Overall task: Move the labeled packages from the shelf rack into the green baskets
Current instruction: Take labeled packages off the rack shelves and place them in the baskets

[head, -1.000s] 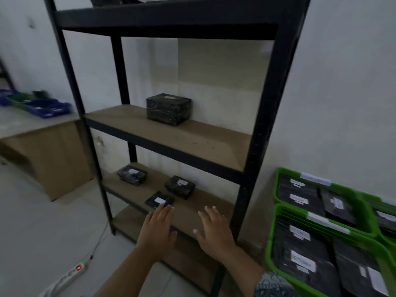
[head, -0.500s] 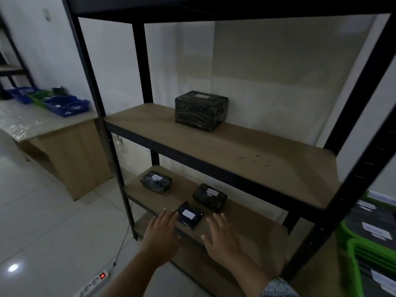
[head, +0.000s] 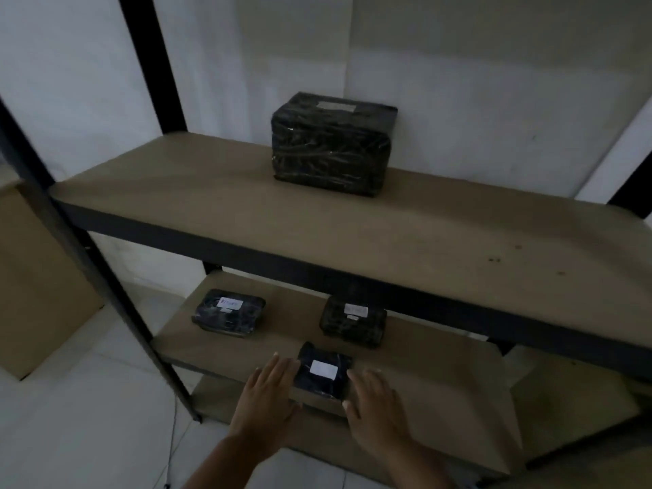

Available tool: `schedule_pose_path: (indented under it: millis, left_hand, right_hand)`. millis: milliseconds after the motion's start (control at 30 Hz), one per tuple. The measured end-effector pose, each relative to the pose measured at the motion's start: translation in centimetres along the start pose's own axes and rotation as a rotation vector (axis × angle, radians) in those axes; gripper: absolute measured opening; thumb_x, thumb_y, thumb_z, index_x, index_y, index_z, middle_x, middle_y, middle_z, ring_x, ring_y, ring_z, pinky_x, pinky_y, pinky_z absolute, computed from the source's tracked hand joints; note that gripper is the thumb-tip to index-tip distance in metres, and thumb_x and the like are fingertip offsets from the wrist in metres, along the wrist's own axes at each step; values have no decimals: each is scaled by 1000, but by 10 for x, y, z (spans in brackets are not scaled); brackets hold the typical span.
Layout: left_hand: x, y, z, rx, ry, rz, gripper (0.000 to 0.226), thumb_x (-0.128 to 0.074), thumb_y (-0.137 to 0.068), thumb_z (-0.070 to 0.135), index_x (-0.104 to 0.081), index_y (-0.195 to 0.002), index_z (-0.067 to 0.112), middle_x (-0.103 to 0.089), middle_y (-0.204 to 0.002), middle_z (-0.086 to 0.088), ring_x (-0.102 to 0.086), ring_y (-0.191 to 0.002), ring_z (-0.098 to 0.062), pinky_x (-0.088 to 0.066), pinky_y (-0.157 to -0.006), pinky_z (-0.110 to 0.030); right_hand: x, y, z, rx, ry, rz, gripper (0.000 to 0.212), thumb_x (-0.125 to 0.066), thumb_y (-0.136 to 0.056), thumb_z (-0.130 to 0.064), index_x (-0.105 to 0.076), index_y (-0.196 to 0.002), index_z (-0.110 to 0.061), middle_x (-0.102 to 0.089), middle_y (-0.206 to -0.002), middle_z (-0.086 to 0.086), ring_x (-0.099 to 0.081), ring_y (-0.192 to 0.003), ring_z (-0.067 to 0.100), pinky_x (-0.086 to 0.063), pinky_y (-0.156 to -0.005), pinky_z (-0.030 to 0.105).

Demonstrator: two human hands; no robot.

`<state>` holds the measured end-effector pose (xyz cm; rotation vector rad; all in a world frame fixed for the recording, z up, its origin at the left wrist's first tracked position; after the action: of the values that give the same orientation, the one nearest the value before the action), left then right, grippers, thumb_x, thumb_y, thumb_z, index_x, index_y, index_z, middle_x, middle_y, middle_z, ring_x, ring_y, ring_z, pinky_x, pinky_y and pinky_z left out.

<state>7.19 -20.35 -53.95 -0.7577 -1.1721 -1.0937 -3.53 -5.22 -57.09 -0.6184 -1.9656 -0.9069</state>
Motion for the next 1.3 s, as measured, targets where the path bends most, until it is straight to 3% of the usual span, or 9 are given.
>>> schedule_pose_path:
  millis: [67, 133, 200, 333, 467, 600, 733, 933, 1300]
  left_hand:
    - [-8, -16, -23, -65, -12, 35, 67, -56, -87, 33, -25, -144, 14, -26, -151, -3, -14, -141, -20, -18, -113, -40]
    - [-22, -33, -43, -146, -50, 63, 72, -76, -67, 30, -49, -131, 9, -54, -132, -11, -45, -126, -29, -42, -98, -44]
    - [-45, -50, -59, -190, -67, 114, 70, -82, -55, 28, -59, -117, 7, -65, -115, -12, -59, -110, -30, -52, -83, -43]
    - [-91, -81, -82, -155, -27, 149, 58, -52, -70, 33, -56, -119, 4, -63, -118, -15, -57, -112, -33, -49, -87, -47]
    - [-146, -101, -105, -94, 14, 149, 56, -43, -78, 28, -50, -127, 2, -55, -128, -19, -47, -123, -35, -41, -97, -48]
    - [-183, -113, -116, -102, 99, 206, 53, -33, -84, 30, -49, -127, 4, -54, -128, -19, -46, -122, -36, -35, -101, -49]
    - [-201, -113, -116, -105, 134, 272, 47, -32, -88, 29, -52, -126, 8, -54, -129, -14, -45, -123, -30, -31, -105, -44]
    - [-203, -112, -122, -117, 159, 313, 47, -31, -90, 24, -50, -127, 3, -53, -130, -16, -44, -124, -29, -21, -108, -38]
    - [-206, -110, -122, -142, 107, 300, 47, -32, -89, 24, -50, -128, 4, -53, -130, -17, -43, -124, -30, -22, -108, -39]
  right_hand:
    - [-18, -23, -1, -44, -15, 15, 54, -32, -98, -44, -15, -148, -33, -12, -158, 3, -7, -146, 25, -15, -117, 43]
    - [-36, -44, 2, -79, -25, 47, 52, -31, -98, -43, -17, -147, -34, -14, -158, 4, -9, -146, 26, -17, -117, 42]
    - [-54, -61, 6, -97, -20, 89, 50, -30, -98, -43, -19, -147, -35, -18, -156, 6, -12, -144, 26, -19, -115, 39]
    - [-87, -99, 24, -116, -17, 191, 66, -6, -84, -59, -20, -146, -40, -25, -153, 8, -15, -143, 30, -17, -116, 40]
    - [-110, -129, 38, -105, -28, 205, 58, -23, -91, -60, -15, -146, -45, -19, -155, 10, -4, -145, 30, -3, -117, 42]
    - [-134, -142, 47, -48, 46, 310, 74, -10, -75, -71, -19, -145, -46, -23, -154, 15, -9, -146, 30, 9, -112, 41]
    - [-143, -141, 52, 12, 81, 594, 61, -38, -83, -63, -45, -136, -35, -54, -134, 15, -42, -132, 34, -2, -111, 48]
    - [-142, -130, 51, 109, 84, 775, 61, -43, -84, -64, -41, -134, -28, -49, -138, 16, -36, -136, 30, -11, -113, 52]
    - [-140, -140, 57, 49, 9, 693, 70, -27, -87, -69, -53, -128, -19, -45, -143, 18, -34, -137, 36, -18, -113, 53]
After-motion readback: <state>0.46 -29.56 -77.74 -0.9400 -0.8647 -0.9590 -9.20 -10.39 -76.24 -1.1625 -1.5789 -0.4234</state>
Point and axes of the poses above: each hand's wrist, its own y-axis away from the middle knuckle, its own x-axis out of the back of the hand, z = x × y, the point moved 4 cm from there along -y, towards the middle knuckle
